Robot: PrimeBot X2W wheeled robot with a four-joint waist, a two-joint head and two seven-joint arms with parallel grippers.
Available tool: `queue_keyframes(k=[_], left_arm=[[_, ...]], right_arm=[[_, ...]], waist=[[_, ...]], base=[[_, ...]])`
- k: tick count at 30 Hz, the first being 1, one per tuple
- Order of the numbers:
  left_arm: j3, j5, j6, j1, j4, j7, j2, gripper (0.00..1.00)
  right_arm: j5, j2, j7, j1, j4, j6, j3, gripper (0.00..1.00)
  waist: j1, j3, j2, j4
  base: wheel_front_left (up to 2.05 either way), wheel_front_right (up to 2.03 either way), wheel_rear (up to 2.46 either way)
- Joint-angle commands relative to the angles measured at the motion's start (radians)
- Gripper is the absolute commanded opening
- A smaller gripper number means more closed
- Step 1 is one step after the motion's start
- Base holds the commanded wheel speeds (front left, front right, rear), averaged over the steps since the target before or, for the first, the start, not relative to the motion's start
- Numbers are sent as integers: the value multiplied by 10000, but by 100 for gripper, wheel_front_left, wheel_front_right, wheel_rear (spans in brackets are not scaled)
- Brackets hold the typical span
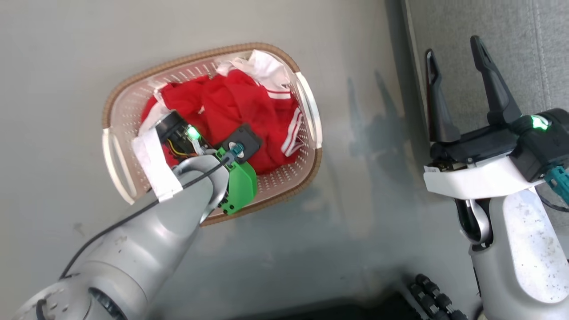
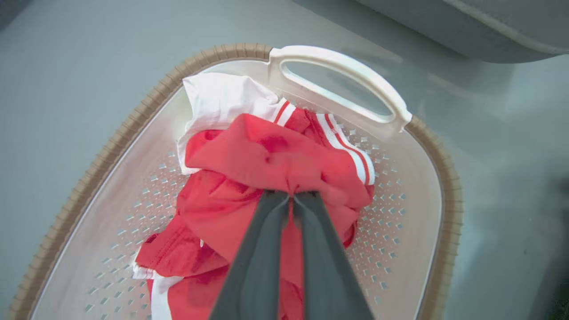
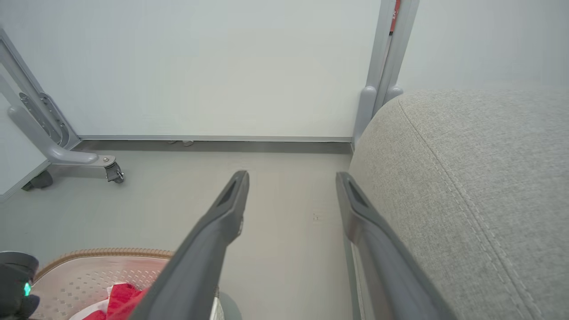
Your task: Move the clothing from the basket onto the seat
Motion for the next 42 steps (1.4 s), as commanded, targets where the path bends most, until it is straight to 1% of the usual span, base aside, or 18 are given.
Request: queue_keyframes(k=[1,10,15,21,33,42], left_arm=[[149,7,66,262,-247,-51,100,0],[1341,317,233,1437,-2082,-46,314,0],[2040,593,168,2058,-3020,-49,342,0],[2996,990,79,2751,-4143,-49,278,0],[4541,1576,-76,3613,-6150,-50,47,0],[5259,1763,-116,3647,-7531,-50,-162,0]], right_arm=[[-70,-38,-25,204,55,-3,-14,100],[-267,-38,-25,759,329,-3,-87,100],[-318,-38,-25,1086,456,-3,-146,100],[-352,-38,-25,1483,583,-3,-116,100],[-198,-37,-24,2216,815,-3,-99,100],[-48,-38,-24,2547,834,-3,17,100]], waist=[[0,-771,0,423],[0,-2123,0,903],[0,-2782,0,1135],[0,-3578,0,1367],[0,-5039,0,1650],[0,-5658,0,1633]], base=[[0,0,0],[0,0,0],[0,0,0],[0,0,0],[0,0,0],[0,0,0]])
